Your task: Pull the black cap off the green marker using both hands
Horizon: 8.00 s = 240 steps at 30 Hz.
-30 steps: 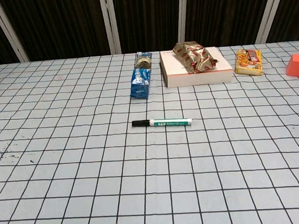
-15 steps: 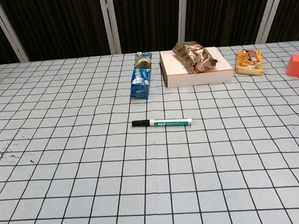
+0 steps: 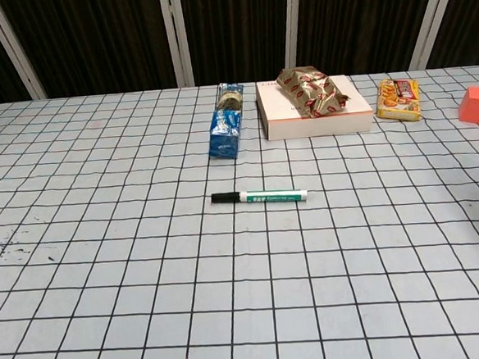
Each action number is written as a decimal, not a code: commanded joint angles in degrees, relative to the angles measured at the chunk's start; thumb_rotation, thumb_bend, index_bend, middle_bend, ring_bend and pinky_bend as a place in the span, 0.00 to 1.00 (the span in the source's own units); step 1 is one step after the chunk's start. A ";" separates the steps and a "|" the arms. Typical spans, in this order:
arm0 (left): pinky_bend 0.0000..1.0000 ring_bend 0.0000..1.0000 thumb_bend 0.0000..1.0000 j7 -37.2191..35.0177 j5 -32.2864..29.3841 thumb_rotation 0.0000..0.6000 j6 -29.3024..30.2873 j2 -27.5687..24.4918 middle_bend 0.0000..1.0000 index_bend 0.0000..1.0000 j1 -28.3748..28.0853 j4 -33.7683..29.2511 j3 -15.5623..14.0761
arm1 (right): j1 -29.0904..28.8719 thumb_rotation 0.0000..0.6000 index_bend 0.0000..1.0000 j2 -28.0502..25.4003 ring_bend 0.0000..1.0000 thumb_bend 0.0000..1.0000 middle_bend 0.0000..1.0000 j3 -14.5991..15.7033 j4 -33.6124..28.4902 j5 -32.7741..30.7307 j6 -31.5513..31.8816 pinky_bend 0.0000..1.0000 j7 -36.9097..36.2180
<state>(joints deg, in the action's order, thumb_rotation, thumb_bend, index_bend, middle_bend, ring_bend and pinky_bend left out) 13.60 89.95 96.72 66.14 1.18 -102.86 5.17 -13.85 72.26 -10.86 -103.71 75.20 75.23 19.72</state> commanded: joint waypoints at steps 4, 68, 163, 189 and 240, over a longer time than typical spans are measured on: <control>0.00 0.00 0.25 -1.66 -1.34 1.00 -1.33 0.68 0.01 0.10 -0.63 2.38 0.29 | -10.48 1.00 0.32 10.16 0.12 0.19 0.07 -5.27 -4.91 -13.48 -7.00 0.07 13.32; 0.00 0.00 0.25 -3.54 -5.36 1.00 -1.66 3.09 0.01 0.11 -0.61 11.51 0.98 | -37.28 1.00 0.49 41.86 0.12 0.35 0.07 -10.46 30.90 -39.82 -10.71 0.07 27.93; 0.00 0.00 0.25 6.84 7.99 1.00 -2.65 9.58 0.04 0.23 -6.62 1.95 -0.29 | -29.96 1.00 0.71 20.05 0.14 0.55 0.07 -11.14 -8.81 -33.33 -0.17 0.07 23.48; 0.00 0.00 0.43 13.28 13.65 1.00 -9.48 29.86 0.11 0.39 -15.74 -0.43 2.46 | -31.34 1.00 0.73 17.66 0.14 0.56 0.07 -9.00 -20.61 -35.60 8.86 0.07 28.46; 0.00 0.00 0.42 11.55 5.50 1.00 -12.16 34.12 0.12 0.44 -21.52 4.65 4.68 | -41.07 1.00 0.74 24.85 0.14 0.56 0.07 -12.63 -22.03 -42.28 13.82 0.07 32.85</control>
<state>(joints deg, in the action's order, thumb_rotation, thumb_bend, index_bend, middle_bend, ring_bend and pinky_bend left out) 25.17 95.43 84.53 100.24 -20.32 -98.22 9.88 -54.78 97.00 -23.36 -125.83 33.04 88.94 52.46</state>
